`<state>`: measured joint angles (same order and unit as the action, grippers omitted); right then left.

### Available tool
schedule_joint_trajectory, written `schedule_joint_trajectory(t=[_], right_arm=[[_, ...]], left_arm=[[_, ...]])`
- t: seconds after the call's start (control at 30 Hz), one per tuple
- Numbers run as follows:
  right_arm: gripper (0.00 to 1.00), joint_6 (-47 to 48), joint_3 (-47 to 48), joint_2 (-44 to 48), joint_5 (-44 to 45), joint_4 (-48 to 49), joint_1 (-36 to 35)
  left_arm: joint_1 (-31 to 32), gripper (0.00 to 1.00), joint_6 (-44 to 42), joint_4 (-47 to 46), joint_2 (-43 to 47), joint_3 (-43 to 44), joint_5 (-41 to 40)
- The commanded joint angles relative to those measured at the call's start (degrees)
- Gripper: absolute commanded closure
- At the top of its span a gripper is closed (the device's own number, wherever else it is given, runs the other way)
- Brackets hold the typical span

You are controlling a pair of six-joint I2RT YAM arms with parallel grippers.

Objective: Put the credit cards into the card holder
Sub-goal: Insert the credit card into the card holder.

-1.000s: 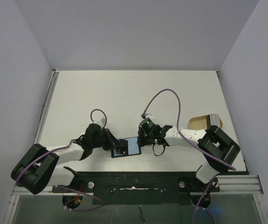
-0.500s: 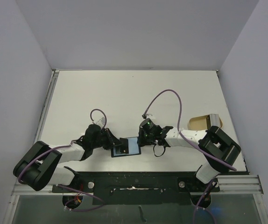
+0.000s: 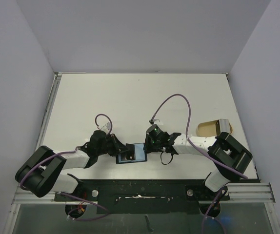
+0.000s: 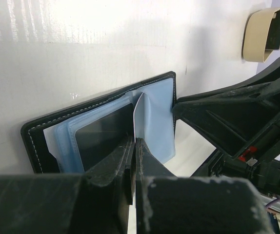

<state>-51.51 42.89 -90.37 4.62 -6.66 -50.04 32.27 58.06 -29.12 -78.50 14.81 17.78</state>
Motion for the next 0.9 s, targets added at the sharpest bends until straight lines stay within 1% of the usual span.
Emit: schedule_joint_trajectory(t=[0.0, 0.07, 0.23, 0.43, 0.67, 0.87], right_arm=[[0.83, -0.8, -1.7, 0.4, -0.2, -4.3, -1.5], [0.84, -1.1, -2.1, 0.6, 0.1, -4.3, -1.5], [0.84, -1.4, -2.6, 1.4, 0.8, -4.4, -1.6], [0.85, -1.4, -1.8, 1.2, 0.4, -4.2, -1.8], [0.85, -1.9, -2.5, 1.8, 0.8, -3.9, -2.2], [0.85, -1.6, -2.4, 1.6, 1.4, -4.2, -2.2]], left_arm=[[0.8, 1.00, 0.1, 3.1, 1.1, 0.3, -2.0], [1.1, 1.00, 1.4, 4.2, 2.4, -0.3, -2.9], [1.2, 1.00, 1.6, 6.1, 3.0, -0.5, -3.3], [1.5, 1.00, 2.2, 5.0, 1.9, -0.1, -2.4], [2.1, 0.96, 3.4, 5.0, 0.5, 1.0, -1.4], [2.1, 0.93, 3.2, 11.1, 2.4, 2.3, -2.5]])
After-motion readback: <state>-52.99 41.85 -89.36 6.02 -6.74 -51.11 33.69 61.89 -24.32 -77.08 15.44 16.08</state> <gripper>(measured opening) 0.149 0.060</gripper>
